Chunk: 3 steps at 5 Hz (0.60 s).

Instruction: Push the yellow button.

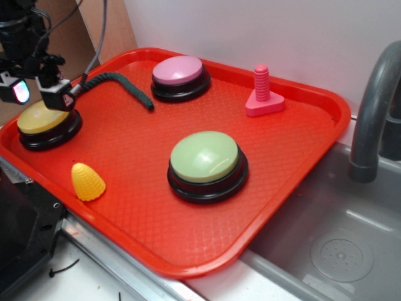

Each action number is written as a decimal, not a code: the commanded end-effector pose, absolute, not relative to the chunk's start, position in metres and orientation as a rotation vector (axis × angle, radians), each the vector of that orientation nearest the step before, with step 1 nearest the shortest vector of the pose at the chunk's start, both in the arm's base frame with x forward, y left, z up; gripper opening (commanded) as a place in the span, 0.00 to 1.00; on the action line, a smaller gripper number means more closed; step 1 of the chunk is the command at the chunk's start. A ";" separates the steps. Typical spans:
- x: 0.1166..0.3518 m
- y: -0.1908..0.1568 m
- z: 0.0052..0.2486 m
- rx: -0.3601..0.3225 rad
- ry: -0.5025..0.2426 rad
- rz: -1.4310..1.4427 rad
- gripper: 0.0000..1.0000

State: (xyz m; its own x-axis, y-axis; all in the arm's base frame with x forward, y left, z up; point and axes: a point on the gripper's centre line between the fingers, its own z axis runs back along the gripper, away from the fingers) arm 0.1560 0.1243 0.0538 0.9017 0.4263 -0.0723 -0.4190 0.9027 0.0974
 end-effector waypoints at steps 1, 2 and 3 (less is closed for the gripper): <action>0.157 0.131 0.042 0.064 0.081 0.432 1.00; 0.157 0.131 0.050 0.035 0.075 0.414 1.00; 0.161 0.138 0.076 -0.008 0.034 0.389 1.00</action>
State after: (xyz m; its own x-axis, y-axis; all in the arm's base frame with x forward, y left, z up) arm 0.1599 0.1250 0.0595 0.9215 0.3743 -0.1035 -0.3783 0.9254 -0.0219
